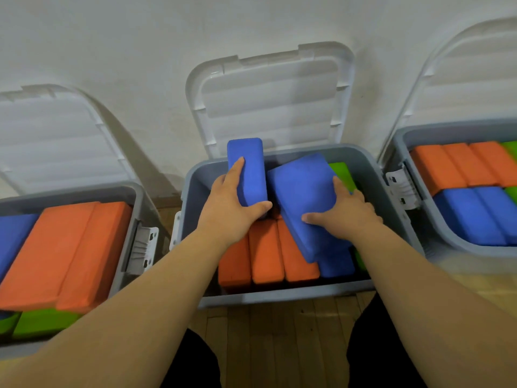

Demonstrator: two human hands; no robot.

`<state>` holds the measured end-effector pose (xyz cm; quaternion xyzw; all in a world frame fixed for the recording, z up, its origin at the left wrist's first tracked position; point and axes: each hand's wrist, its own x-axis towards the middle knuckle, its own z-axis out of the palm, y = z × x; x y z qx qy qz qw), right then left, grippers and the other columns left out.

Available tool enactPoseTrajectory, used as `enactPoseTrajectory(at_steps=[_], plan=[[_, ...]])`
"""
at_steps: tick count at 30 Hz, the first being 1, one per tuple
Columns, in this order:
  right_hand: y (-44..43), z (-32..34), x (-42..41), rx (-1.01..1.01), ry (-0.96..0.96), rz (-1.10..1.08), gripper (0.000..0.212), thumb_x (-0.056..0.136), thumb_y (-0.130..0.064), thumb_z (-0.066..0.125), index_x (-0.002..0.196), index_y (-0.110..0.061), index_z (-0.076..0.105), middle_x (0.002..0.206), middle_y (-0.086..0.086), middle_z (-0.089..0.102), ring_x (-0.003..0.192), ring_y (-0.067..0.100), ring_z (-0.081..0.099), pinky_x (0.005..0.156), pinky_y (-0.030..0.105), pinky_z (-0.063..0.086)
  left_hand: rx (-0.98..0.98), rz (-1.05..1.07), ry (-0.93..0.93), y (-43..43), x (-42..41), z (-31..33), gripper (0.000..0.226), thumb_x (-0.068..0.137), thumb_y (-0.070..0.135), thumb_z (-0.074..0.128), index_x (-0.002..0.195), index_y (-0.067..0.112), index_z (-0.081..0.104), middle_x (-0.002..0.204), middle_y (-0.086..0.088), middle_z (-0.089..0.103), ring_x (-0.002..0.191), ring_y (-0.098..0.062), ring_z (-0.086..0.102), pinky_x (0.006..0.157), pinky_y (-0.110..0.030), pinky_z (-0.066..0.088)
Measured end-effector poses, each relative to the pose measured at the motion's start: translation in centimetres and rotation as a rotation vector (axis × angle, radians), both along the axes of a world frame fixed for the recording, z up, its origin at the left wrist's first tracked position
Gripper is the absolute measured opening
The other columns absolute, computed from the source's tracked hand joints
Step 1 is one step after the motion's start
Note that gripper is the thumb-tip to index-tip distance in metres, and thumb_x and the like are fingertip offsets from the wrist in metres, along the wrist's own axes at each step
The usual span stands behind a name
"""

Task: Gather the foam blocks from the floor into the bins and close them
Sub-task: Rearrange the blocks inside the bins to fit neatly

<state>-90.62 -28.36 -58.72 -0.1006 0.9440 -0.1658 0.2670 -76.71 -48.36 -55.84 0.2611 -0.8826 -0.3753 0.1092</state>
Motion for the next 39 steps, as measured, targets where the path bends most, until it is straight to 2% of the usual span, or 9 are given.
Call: enactPoseTrajectory(at_steps=[5,8,13,18,22,24,28,34,39], plan=[[-0.3,-0.5,-0.4,-0.084,0.022,-0.097,0.143,0.045,-0.084,0.076,0.158,-0.045,-0.002,0.162,0.010,0.029,0.139,0.045,0.041,0.107,0.062,0.041,-0.025,0.013,-0.021,1.0,-1.5,-0.9,0.105,0.080,0.053,0.081,0.160,0.046,0.013,0.157,0.004,0.029,0.123,-0.009,0.047,0.092,-0.024,0.035],[-0.1,-0.5,-0.7,-0.113,-0.028,-0.146,0.153,0.035,-0.084,0.077,0.159,-0.035,0.001,0.157,0.015,0.034,0.136,0.043,0.045,0.107,0.056,0.044,-0.018,0.013,-0.009,0.9,-1.3,-0.9,0.104,0.081,0.050,0.081,0.160,0.046,0.014,0.157,0.005,0.030,0.114,-0.001,0.041,0.092,-0.024,0.034],[0.5,0.3,-0.9,-0.156,-0.066,-0.108,0.123,0.063,-0.066,0.087,0.157,-0.019,0.023,0.150,0.007,0.049,0.129,0.034,0.053,0.088,0.038,0.044,0.015,0.014,0.018,0.6,-0.3,-0.7,0.103,0.082,0.042,0.083,0.161,0.042,0.018,0.158,0.008,0.033,0.109,0.014,0.026,0.096,-0.020,0.029],[1.4,-0.8,-0.3,-0.528,-0.302,-0.288,0.067,0.058,-0.042,0.095,0.115,-0.020,0.069,0.117,0.000,0.074,0.096,0.023,0.073,0.089,0.042,0.059,0.048,0.034,0.023,0.2,-0.2,-0.6,0.103,0.082,0.042,0.083,0.162,0.041,0.018,0.160,0.009,0.032,0.132,0.000,0.034,0.099,-0.022,0.029],[1.5,0.0,0.7,-0.721,-0.436,-0.312,0.070,0.064,-0.027,0.089,0.124,-0.047,0.061,0.118,-0.008,0.073,0.101,0.026,0.071,0.091,0.052,0.056,0.067,0.048,0.028,0.0,0.1,-0.7,0.103,0.082,0.043,0.083,0.161,0.041,0.017,0.162,0.008,0.030,0.141,-0.008,0.034,0.101,-0.022,0.029],[2.1,1.0,0.5,-0.778,-0.302,-0.306,0.083,0.065,-0.028,0.089,0.135,-0.052,0.052,0.122,-0.009,0.070,0.104,0.023,0.069,0.092,0.050,0.057,0.063,0.040,0.024,0.1,0.0,-0.8,0.104,0.082,0.045,0.083,0.162,0.042,0.016,0.161,0.008,0.030,0.140,-0.008,0.035,0.100,-0.023,0.030],[3.1,3.5,1.0,-0.632,0.261,-0.204,0.095,0.079,-0.040,0.083,0.157,-0.042,0.029,0.149,0.001,0.044,0.128,0.022,0.050,0.092,0.031,0.045,0.015,0.020,-0.019,0.7,-1.0,-0.8,0.105,0.081,0.049,0.082,0.161,0.045,0.015,0.157,0.004,0.032,0.128,-0.009,0.044,0.096,-0.023,0.034],[3.4,3.2,2.4,-0.288,0.300,-0.038,0.093,0.092,-0.050,0.068,0.162,-0.040,0.008,0.156,0.010,0.029,0.137,0.031,0.041,0.095,0.039,0.042,-0.105,0.038,-0.123,1.4,-1.7,-0.1,0.103,0.082,0.042,0.077,0.163,0.037,0.013,0.149,-0.005,0.040,0.101,-0.013,0.045,0.083,-0.031,0.041],[2.5,3.3,2.1,-0.257,0.264,0.014,0.092,0.093,-0.047,0.065,0.162,-0.043,0.005,0.155,0.008,0.026,0.132,0.032,0.042,0.097,0.039,0.042,-0.111,0.007,-0.202,-0.3,-2.7,1.1,0.100,0.086,0.045,0.074,0.164,0.033,0.012,0.144,-0.007,0.051,0.098,-0.023,0.062,0.084,-0.040,0.054]])
